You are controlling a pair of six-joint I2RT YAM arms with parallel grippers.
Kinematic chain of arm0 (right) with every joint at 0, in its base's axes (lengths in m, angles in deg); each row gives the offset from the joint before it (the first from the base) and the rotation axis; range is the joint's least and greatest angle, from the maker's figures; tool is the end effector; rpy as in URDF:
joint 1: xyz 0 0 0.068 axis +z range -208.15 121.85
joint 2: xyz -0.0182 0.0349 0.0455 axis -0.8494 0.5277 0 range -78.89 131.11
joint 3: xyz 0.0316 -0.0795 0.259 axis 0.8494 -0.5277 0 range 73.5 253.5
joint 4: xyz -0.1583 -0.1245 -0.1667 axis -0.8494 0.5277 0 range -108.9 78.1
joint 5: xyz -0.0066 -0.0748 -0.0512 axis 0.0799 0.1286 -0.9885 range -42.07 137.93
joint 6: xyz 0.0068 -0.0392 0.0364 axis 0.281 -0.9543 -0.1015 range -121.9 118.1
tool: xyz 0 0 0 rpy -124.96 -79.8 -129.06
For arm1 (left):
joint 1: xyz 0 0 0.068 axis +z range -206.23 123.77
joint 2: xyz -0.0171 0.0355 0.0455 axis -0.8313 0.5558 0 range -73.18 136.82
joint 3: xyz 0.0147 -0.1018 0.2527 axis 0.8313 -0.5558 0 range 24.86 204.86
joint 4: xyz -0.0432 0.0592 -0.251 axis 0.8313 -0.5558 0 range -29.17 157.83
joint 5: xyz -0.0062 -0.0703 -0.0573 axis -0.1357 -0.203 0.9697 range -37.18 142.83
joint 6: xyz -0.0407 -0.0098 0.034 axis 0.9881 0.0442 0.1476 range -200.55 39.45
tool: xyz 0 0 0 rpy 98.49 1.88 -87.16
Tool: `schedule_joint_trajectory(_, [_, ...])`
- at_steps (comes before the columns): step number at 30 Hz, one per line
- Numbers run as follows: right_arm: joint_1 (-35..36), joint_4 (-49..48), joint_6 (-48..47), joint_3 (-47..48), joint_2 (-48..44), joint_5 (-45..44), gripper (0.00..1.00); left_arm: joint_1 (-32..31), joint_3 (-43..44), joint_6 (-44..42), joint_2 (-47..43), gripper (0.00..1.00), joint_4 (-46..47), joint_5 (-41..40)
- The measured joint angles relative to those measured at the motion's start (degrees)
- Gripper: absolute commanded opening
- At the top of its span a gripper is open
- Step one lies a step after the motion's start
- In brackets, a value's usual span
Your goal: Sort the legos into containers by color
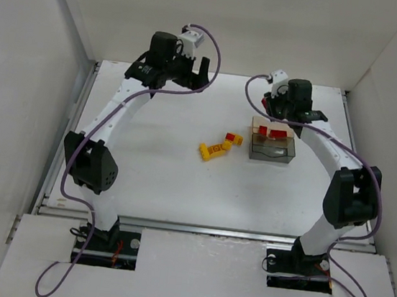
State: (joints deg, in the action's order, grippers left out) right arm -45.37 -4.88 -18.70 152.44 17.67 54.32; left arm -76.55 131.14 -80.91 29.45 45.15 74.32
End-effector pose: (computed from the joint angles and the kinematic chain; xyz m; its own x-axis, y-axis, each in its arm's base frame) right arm 0.3843 0.0912 0.3013 -0.3995 -0.3851 -0.8319 -0.4468 0.8742 -0.1901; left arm 0.3890 -0.1579 0.4117 -0.3016 0.1178 -0.9461 0.6497 0.7516 -0.1136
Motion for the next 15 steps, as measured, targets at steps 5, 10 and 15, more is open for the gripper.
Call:
schedule_joint_trajectory(5, [0.8,2.6,-16.2,-1.4,1.7,-3.0,0.00,-2.2,-5.9,-15.2,-0.7,1.00,2.9,-12.0])
schedule_joint_trajectory(10, [-0.8,3.7,-27.3,-2.1,1.7,-1.0,0.00,-3.1,-8.3,-20.9,-0.8,1.00,7.2,-21.7])
schedule_joint_trajectory(15, [-2.4,4.0,-35.5,-3.9,1.8,0.1,0.00,-2.2,-8.3,-20.9,-1.3,1.00,8.1,-20.2])
